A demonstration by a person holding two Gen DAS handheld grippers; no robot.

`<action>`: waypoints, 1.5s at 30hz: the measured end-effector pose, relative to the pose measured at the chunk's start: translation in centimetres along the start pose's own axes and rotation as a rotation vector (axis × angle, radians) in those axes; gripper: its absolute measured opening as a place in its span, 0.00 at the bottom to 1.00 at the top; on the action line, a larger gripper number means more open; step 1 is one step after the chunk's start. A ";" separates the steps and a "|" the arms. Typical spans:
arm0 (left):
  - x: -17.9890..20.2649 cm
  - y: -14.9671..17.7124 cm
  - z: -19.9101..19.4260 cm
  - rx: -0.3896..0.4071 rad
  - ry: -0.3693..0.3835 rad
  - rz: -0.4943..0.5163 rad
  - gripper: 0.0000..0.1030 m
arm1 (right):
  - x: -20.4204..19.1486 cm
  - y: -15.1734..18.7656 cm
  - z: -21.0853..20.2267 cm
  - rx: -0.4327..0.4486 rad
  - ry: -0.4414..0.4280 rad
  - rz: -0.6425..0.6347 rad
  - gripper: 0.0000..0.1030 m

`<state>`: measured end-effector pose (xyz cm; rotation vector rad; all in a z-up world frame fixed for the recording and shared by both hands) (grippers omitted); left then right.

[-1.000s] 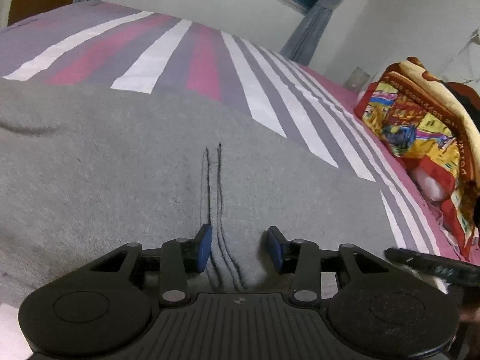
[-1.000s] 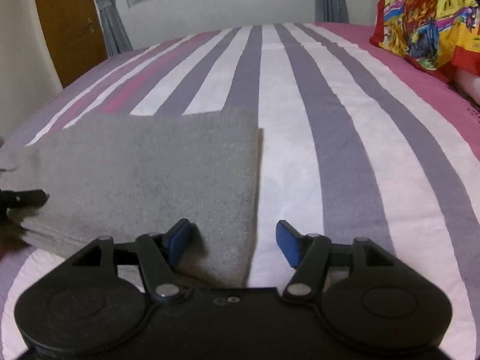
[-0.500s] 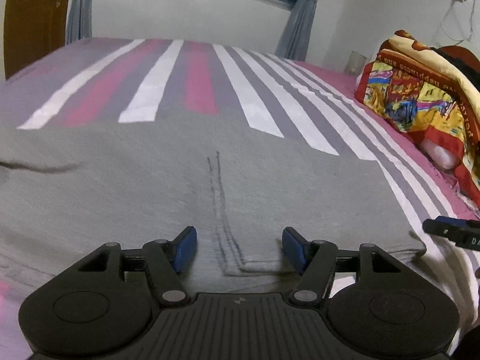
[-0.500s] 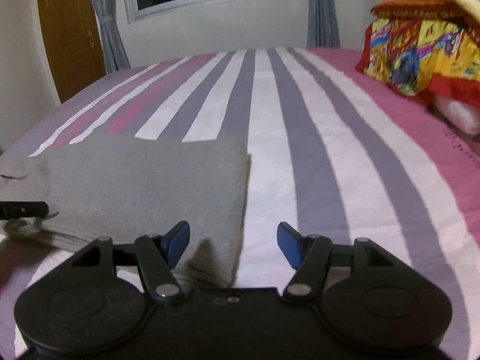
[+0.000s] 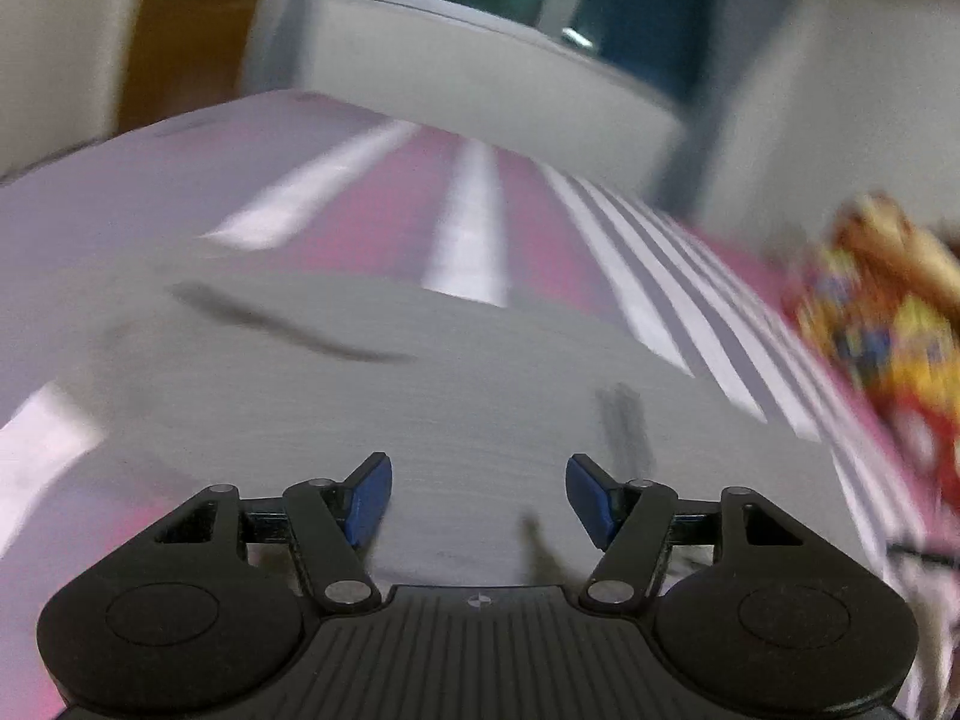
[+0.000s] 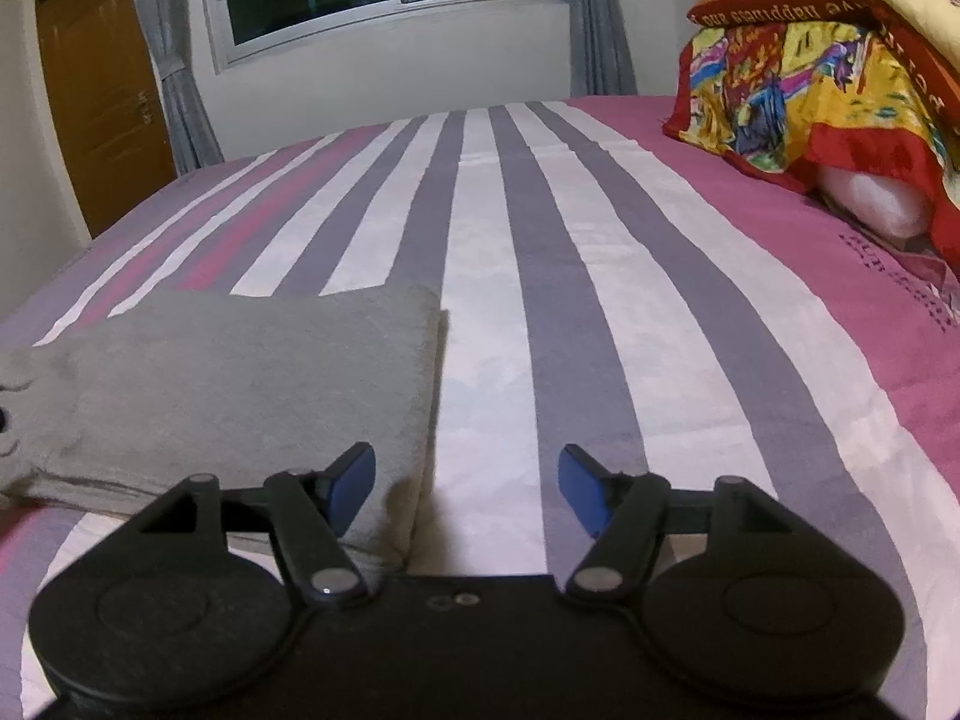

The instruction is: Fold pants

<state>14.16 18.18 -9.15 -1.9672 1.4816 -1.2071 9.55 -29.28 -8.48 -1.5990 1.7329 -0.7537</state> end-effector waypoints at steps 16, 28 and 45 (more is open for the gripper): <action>-16.7 -3.4 7.0 0.008 0.157 -0.592 0.22 | -0.2 0.1 0.3 -0.007 0.012 -0.016 0.67; 3.7 -11.6 4.3 0.054 0.443 -0.093 0.20 | 3.3 -0.4 -1.3 0.071 -0.004 0.180 0.68; 26.4 4.3 10.1 -0.268 0.515 0.458 0.20 | 10.4 0.1 -3.3 0.146 0.102 0.450 0.71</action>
Point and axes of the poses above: each gripper's, at about its wrist camera, not at the fingertips, and z roughly the way its jaws point, x to its right, y to its underside, the point moved 5 cm from there along z, roughly the way its jaws point, and after that the axes turned 1 degree about -x, right-handed, at the moved point
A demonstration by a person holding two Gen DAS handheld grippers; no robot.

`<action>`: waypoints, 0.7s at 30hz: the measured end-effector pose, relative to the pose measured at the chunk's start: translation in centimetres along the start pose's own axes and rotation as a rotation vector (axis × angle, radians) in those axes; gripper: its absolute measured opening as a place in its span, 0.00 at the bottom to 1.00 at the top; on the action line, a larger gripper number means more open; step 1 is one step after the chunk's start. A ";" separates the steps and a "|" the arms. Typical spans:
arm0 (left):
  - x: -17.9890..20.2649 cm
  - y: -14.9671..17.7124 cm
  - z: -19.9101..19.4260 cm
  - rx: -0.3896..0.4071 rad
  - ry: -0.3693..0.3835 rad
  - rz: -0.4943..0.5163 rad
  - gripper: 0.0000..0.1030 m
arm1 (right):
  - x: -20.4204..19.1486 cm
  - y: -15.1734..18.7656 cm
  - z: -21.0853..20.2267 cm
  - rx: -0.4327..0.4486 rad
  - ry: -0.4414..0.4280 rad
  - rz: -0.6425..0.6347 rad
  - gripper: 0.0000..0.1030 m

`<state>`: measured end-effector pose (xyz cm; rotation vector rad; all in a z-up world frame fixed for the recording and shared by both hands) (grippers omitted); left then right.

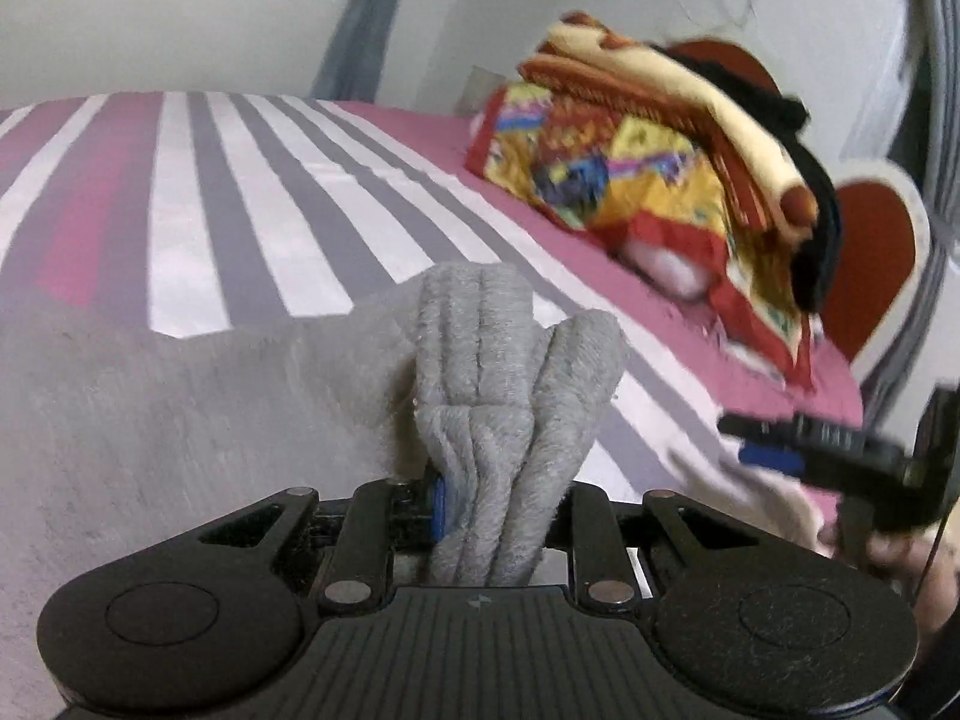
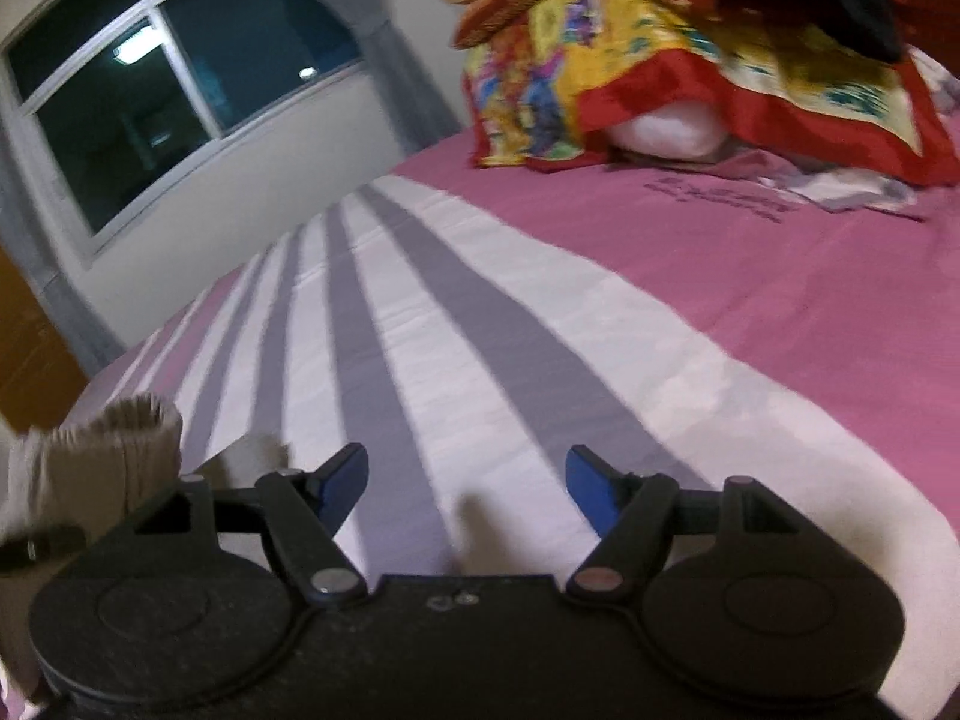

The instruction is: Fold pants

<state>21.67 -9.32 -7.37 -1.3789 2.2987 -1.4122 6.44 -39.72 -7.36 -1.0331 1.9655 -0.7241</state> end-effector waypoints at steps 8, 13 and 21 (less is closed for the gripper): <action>2.5 0.9 2.1 -0.033 -0.057 0.097 0.95 | -0.3 0.3 0.8 -0.033 -0.010 0.003 0.71; 0.1 0.2 -2.5 0.104 -0.097 -0.047 0.95 | -0.2 0.1 -0.5 0.008 -0.019 0.014 0.71; -10.4 7.3 -16.1 0.281 -0.373 -0.369 0.95 | -2.6 0.9 -4.2 0.042 -0.145 -0.058 0.72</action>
Point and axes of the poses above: each gripper's, at about its wrist camera, not at the fingertips, and z roughly the way its jaws point, x to its right, y to its underside, the point moved 5 cm from there along z, roughly the way its jaws point, and after that the axes turned 1 degree about -x, right-handed, at the moved point
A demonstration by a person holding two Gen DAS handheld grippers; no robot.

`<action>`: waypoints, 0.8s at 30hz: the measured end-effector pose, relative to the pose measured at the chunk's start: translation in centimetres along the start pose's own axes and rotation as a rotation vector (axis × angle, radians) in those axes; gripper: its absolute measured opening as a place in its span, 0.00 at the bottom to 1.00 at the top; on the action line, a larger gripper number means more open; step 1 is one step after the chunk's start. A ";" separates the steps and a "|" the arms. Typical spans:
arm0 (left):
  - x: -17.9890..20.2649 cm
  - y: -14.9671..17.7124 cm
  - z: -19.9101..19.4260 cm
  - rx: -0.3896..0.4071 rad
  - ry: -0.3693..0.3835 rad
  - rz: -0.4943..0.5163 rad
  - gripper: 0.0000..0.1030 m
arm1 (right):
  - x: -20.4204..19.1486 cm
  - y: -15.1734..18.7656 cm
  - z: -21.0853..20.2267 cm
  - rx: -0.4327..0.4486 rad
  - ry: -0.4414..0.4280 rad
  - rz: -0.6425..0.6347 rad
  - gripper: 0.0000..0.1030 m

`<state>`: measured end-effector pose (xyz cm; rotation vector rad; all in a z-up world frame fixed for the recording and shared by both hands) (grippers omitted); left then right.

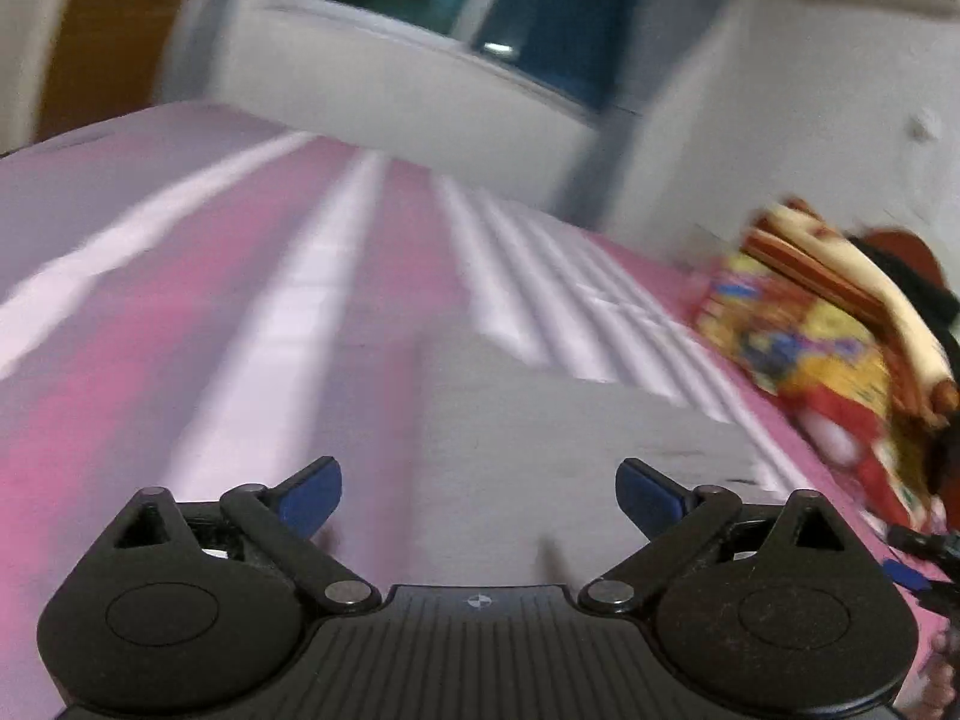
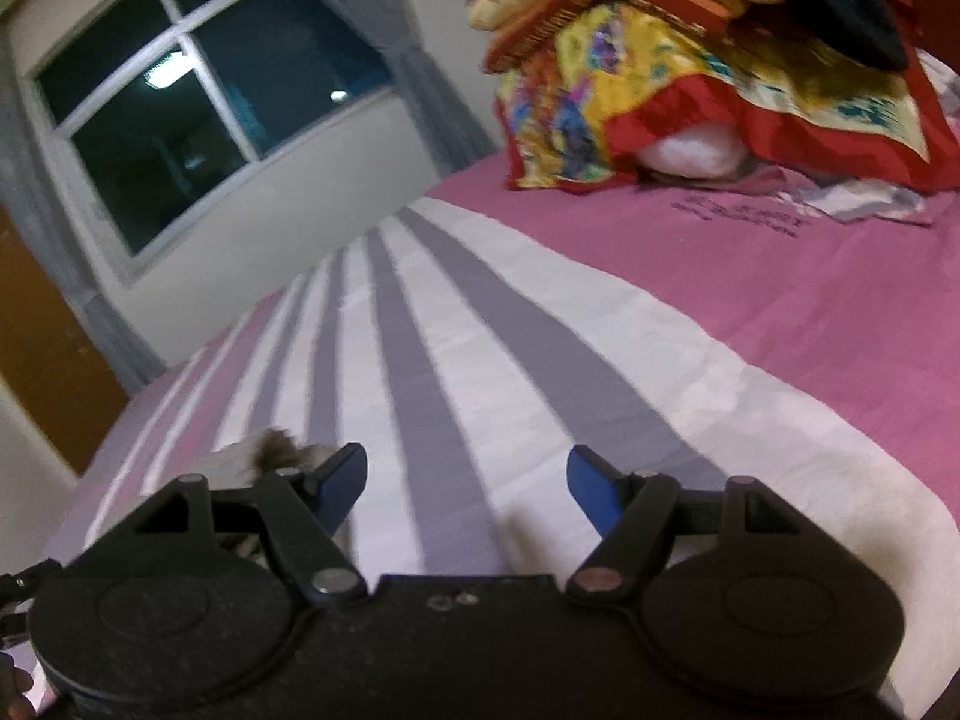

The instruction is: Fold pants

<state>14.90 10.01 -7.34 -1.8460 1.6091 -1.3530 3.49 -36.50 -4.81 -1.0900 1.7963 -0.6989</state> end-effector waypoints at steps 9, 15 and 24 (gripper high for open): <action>-2.8 5.7 -1.9 -0.109 -0.052 0.151 0.95 | -7.2 3.1 1.0 -0.139 -0.154 -0.056 0.76; -1.6 5.3 1.0 -0.084 -0.108 0.185 0.95 | -9.4 4.8 3.0 -0.238 -0.179 -0.026 0.78; -2.5 5.5 1.2 -0.035 -0.150 0.201 0.95 | -9.9 6.0 7.0 -0.299 -0.179 0.076 0.80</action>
Point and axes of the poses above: each gripper's, at about its wrist camera, not at the fingertips, and z roughly the way its jaws point, x to its right, y to its underside, the point moved 5 cm from there along z, roughly the way its jaws point, and after that the axes turned 1 degree about -x, right-handed, at the moved point
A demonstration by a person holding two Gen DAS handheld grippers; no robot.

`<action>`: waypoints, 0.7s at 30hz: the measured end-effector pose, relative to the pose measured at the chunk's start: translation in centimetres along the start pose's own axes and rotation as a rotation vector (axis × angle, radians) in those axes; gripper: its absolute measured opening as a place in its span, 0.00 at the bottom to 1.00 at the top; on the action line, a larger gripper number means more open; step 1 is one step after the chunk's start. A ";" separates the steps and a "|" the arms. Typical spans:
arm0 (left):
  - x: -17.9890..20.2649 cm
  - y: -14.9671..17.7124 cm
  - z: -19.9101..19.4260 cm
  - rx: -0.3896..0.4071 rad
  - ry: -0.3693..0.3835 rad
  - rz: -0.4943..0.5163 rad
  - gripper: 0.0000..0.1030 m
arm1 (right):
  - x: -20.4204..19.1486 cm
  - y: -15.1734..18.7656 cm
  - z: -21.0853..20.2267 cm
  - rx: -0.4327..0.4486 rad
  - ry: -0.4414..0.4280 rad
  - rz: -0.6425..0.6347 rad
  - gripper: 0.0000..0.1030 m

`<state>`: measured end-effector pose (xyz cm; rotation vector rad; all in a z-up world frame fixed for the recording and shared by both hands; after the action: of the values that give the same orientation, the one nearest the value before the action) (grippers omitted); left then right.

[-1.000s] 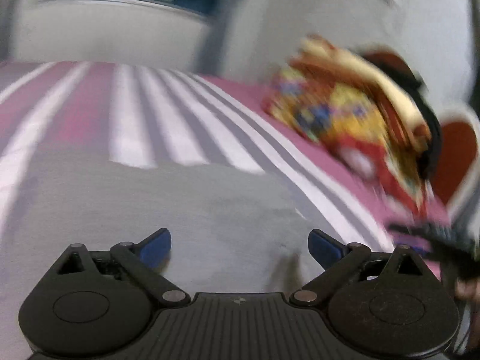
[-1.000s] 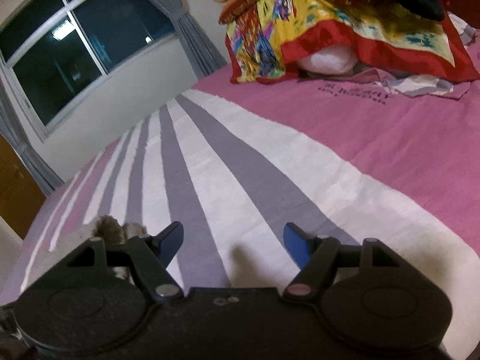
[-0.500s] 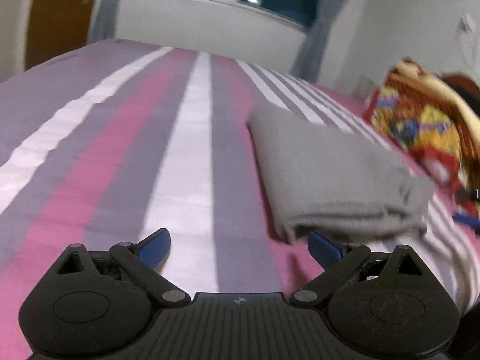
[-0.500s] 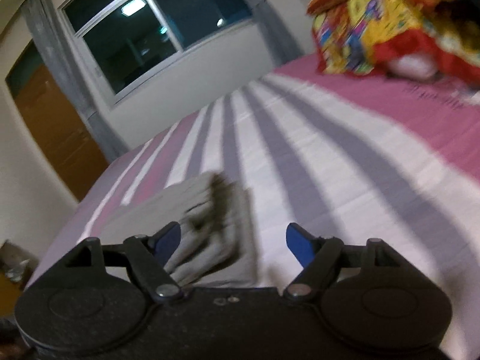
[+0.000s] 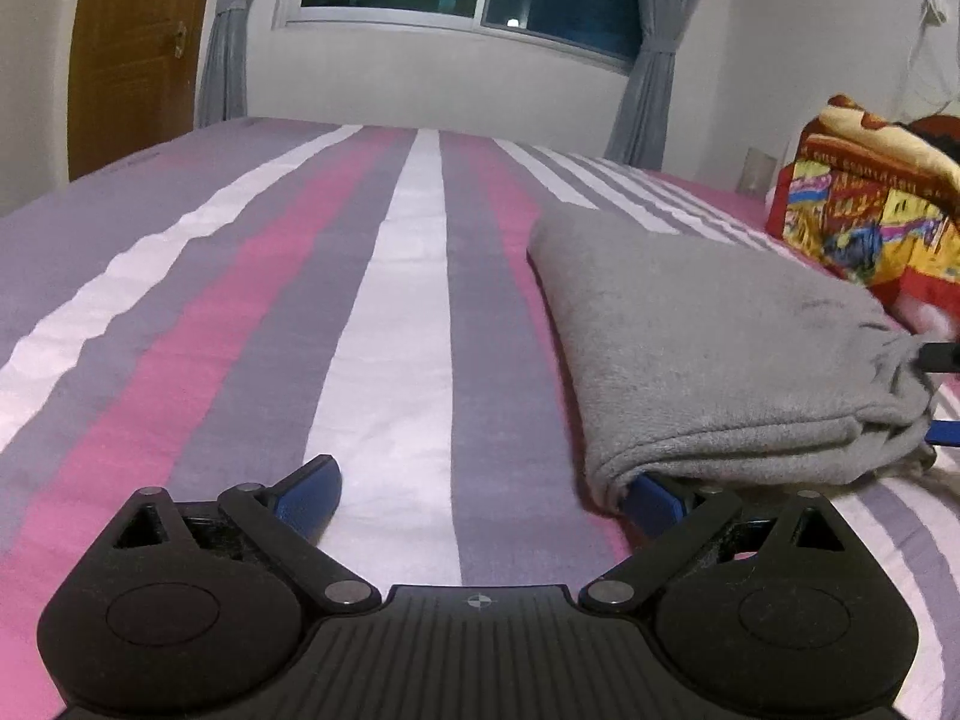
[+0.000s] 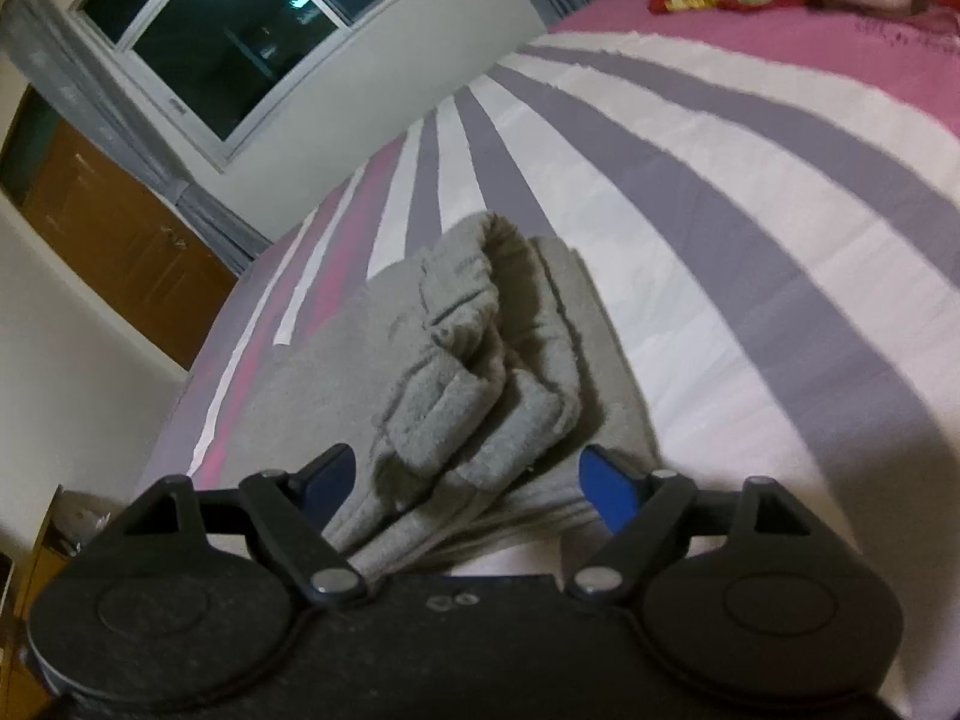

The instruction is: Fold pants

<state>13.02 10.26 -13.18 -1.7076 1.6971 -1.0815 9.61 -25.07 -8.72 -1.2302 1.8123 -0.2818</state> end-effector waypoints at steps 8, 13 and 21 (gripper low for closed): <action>0.1 0.1 0.5 0.019 -0.014 0.012 0.95 | -3.4 -0.7 3.2 -0.028 0.080 -0.120 0.44; 0.8 -0.1 -0.2 0.064 -0.047 0.055 0.95 | -7.0 -2.4 -1.6 0.150 -0.174 -0.230 0.42; 1.2 -0.1 -0.3 0.057 -0.058 0.059 0.95 | 1.7 -0.4 3.8 -0.046 -0.055 0.044 0.40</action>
<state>12.71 9.19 -12.74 -1.6278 1.6549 -1.0333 12.63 -25.66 -11.54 -1.2164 1.8048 -0.1807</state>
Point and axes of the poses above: each gripper's, at about its wrist camera, not at the fingertips, and z roughly the way its jaws point, x to its right, y to its underside, the point moved 5 cm from there along z, roughly the way its jaws point, and after that the axes turned 1 degree about -x, right-handed, at the moved point
